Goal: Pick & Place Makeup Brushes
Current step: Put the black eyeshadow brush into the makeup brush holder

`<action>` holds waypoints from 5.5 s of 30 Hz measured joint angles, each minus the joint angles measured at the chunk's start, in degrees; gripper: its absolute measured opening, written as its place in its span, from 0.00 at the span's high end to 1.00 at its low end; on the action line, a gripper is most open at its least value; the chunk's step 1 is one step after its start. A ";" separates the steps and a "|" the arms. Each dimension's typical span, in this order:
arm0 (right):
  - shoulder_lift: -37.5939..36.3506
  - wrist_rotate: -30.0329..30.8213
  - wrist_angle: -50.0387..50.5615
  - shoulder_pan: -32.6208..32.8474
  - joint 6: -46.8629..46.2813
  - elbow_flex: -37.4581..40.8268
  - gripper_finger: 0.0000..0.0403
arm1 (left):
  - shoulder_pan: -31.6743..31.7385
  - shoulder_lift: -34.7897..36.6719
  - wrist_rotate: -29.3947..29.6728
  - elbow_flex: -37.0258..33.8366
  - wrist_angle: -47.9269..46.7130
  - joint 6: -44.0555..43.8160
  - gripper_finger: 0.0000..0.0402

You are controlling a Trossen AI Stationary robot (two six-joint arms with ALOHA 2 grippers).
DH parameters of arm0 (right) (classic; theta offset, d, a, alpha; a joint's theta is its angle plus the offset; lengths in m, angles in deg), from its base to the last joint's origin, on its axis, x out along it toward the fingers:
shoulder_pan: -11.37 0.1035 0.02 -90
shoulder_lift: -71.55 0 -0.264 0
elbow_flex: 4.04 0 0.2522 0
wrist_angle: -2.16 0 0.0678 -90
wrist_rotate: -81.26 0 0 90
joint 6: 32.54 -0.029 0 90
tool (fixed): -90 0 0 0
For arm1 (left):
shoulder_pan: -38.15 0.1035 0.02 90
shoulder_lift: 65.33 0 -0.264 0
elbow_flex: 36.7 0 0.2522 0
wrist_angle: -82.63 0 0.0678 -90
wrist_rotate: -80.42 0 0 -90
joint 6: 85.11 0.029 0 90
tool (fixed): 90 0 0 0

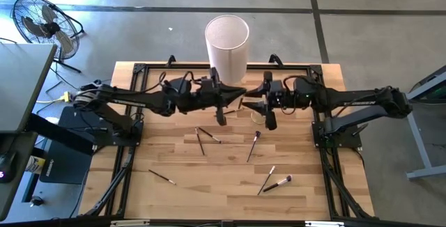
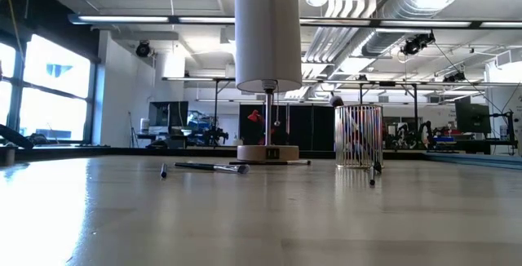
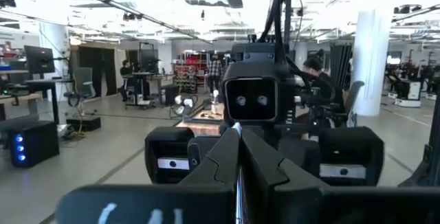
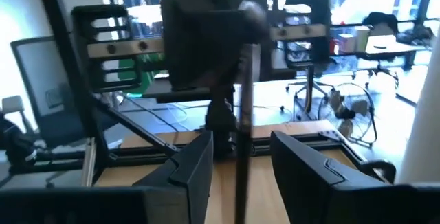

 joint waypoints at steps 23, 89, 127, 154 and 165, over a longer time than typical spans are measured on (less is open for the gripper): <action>-0.04 2.36 0.11 0.90 6.77 -0.23 0.95 | 0.00 -2.43 -0.33 1.50 0.51 -1.07 0.95; -11.16 18.64 55.30 2.84 -35.95 3.42 0.98 | -3.44 22.22 22.42 -19.52 -59.77 -52.79 0.64; -1.92 19.37 61.48 17.14 -47.12 14.21 1.00 | 4.17 -9.18 -4.00 -19.92 -63.63 -95.65 0.64; -1.95 20.15 58.94 17.14 -45.63 14.19 0.99 | 4.09 -12.11 -0.56 -19.91 -64.42 -96.63 0.93; -1.95 20.05 58.30 17.14 -45.73 14.19 0.99 | 3.61 -11.74 0.65 -19.94 -64.34 -90.21 1.00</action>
